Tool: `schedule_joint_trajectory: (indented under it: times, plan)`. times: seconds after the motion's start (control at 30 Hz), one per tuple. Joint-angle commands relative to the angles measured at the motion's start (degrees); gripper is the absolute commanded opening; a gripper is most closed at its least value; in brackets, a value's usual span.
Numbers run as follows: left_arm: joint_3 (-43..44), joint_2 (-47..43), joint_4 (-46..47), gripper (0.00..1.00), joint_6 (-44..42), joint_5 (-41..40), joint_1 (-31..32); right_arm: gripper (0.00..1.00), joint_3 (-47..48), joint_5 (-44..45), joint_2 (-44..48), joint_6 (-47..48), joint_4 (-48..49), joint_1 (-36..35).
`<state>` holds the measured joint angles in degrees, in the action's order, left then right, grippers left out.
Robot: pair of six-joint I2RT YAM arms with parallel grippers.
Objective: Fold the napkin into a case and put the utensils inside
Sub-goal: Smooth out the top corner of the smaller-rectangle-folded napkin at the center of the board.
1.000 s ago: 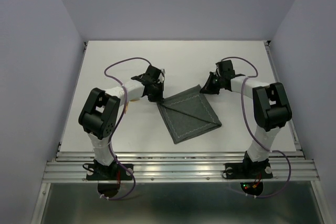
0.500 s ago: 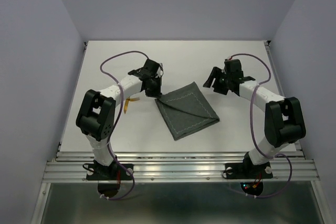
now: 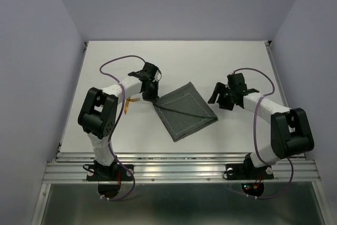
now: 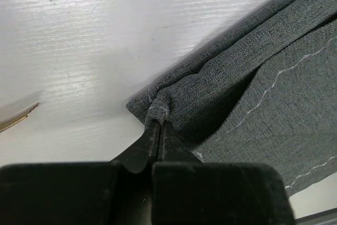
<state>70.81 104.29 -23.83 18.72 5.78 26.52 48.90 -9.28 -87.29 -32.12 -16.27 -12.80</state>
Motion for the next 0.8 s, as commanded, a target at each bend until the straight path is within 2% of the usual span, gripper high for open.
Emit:
schedule_joint_trajectory:
  times: [0.0,0.23,0.47,0.63,0.7,0.77]
  plan:
    - [-1.63,0.91,0.1,0.0,-0.61,-0.86,-1.04,0.73,-3.2,-2.23,4.75,1.62,-1.21,0.14]
    - [-3.48,1.36,2.48,0.0,0.09,0.28,-1.12,0.72,-9.7,-8.64,6.43,1.1,1.32,0.14]
    - [-3.48,1.35,2.83,0.0,-0.18,0.37,-1.12,0.59,-12.87,-14.53,3.44,0.22,6.42,0.14]
    - [-2.6,1.7,2.74,0.0,-0.35,0.37,-1.12,0.17,-12.34,-14.11,2.11,-2.76,8.97,0.14]
    - [-2.08,1.71,2.39,0.0,-0.44,0.55,-1.12,0.05,-12.25,-10.96,5.26,-3.65,8.63,0.14]
    - [-1.73,1.36,2.3,0.0,-0.53,1.07,-1.12,0.01,-11.47,-7.1,7.98,-4.44,7.49,0.14]
